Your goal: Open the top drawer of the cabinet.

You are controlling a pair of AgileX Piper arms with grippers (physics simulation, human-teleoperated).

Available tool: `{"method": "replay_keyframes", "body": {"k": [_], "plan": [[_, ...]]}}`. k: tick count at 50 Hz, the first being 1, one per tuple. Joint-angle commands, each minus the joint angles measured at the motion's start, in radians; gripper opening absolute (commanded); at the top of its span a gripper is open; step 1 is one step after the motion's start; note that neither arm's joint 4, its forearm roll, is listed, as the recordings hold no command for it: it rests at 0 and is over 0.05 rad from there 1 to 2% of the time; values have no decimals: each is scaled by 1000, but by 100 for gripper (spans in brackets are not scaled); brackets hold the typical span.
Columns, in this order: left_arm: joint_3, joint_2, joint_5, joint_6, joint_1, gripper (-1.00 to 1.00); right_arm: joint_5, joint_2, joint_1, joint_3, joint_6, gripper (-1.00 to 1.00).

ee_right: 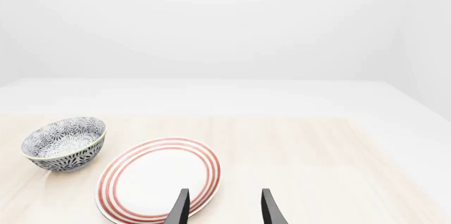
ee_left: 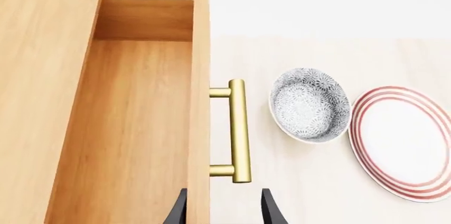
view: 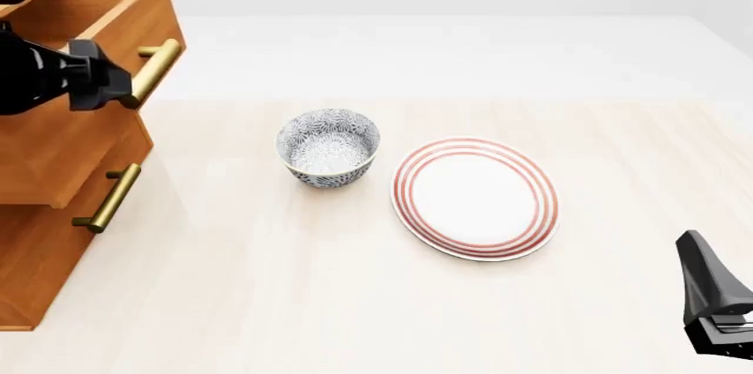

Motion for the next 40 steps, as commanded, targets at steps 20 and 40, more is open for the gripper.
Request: {"method": "replay_keyframes", "body": {"k": [20,40], "plan": [[-45,1,25,31,-76,100,0,0,0,0,0,100],[-54,28,19,31,-109,100,0,0,0,0,0,100]]}}
